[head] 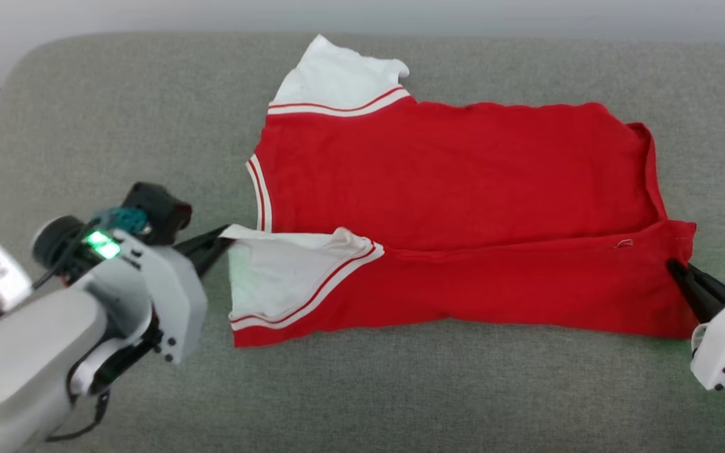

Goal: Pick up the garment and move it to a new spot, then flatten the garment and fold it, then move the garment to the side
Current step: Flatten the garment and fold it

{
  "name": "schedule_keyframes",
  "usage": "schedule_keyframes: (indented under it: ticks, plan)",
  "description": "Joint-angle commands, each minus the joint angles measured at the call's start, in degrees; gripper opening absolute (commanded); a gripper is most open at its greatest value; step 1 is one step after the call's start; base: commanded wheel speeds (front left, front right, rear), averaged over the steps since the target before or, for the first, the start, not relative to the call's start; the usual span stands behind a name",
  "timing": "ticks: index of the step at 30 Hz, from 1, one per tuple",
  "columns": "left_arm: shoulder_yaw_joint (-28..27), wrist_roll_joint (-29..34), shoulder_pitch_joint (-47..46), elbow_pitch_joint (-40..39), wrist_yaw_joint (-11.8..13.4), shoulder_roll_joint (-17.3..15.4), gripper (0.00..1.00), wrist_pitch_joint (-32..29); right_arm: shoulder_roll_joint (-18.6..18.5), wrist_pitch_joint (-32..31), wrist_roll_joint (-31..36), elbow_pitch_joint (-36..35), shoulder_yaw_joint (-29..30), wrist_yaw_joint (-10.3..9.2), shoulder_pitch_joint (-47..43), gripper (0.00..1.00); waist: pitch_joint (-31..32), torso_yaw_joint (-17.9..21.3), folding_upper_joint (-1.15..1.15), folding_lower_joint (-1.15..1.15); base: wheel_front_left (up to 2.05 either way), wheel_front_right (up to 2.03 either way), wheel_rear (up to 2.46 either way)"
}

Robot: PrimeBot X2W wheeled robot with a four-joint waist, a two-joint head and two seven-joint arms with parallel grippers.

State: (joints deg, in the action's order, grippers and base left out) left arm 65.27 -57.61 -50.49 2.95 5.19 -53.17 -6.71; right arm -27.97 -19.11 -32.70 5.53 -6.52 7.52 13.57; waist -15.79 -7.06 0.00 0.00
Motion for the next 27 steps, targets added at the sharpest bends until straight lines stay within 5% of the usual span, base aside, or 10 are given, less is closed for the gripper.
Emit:
schedule_keyframes:
  ticks: [1,5,13,18,19,21,23,24,25,27]
  plan:
    - [0.3,-0.6,-1.0,2.8,-1.7,1.8,0.0,-0.5,0.4,-0.9,0.6,0.9,-0.2,-0.06,1.2,0.0,-1.2,-0.3,0.0,0.0,0.0,0.0,0.0]
    - [1.2,-2.2,-2.1,9.8,-5.5,6.2,0.0,-1.5,1.1,-3.1,0.7,3.4,-0.9,-0.06,3.3,0.0,-2.2,-0.4,0.0,0.0,0.0,0.0,0.0]
    - [2.4,-5.4,-1.6,19.7,-9.9,11.6,0.22,-2.9,1.7,-5.7,0.0,5.4,-1.9,-0.06,5.7,0.0,-2.9,-0.2,0.0,0.0,0.0,0.0,0.0]
    - [1.5,-8.0,-1.5,23.8,-10.8,13.4,0.48,-3.0,1.6,-7.0,-0.9,6.1,-2.3,-0.06,6.6,0.0,-2.6,-0.3,0.0,0.0,0.0,0.0,0.0]
    - [1.2,-8.6,-1.6,24.5,-10.7,13.6,0.66,-3.1,1.6,-7.3,-0.8,6.2,-2.4,-0.06,6.7,0.0,-2.4,-0.4,0.0,0.0,0.0,0.0,0.0]
    - [0.4,-9.6,-2.0,25.4,-10.4,13.9,0.99,-3.3,1.4,-8.0,-0.9,6.5,-2.5,-0.06,7.2,0.19,-2.1,-0.5,0.0,0.0,0.0,0.0,0.0]
    - [-0.1,-10.4,-2.4,25.8,-10.3,13.9,1.0,-3.8,1.3,-8.6,-1.2,6.8,-2.4,-0.06,7.5,0.46,-1.7,-0.7,0.0,0.0,0.0,0.0,0.0]
    - [-0.6,-10.9,-2.6,25.8,-10.2,13.8,1.0,-3.6,1.2,-8.8,-1.2,6.8,-2.5,-0.06,7.7,0.83,-1.4,-0.8,0.0,0.0,0.0,0.0,0.0]
    - [-0.9,-11.1,-2.9,25.6,-10.0,13.6,1.0,-3.4,1.1,-9.0,-1.3,6.7,-2.6,-0.06,8.1,1.0,-1.1,-0.9,0.0,0.0,0.0,0.0,0.0]
    - [-1.5,-11.5,-2.9,25.1,-9.7,13.2,1.0,-3.1,0.9,-9.3,-1.3,6.7,-2.5,-0.06,8.2,1.0,-0.5,-1.1,0.0,0.0,0.0,0.0,0.0]
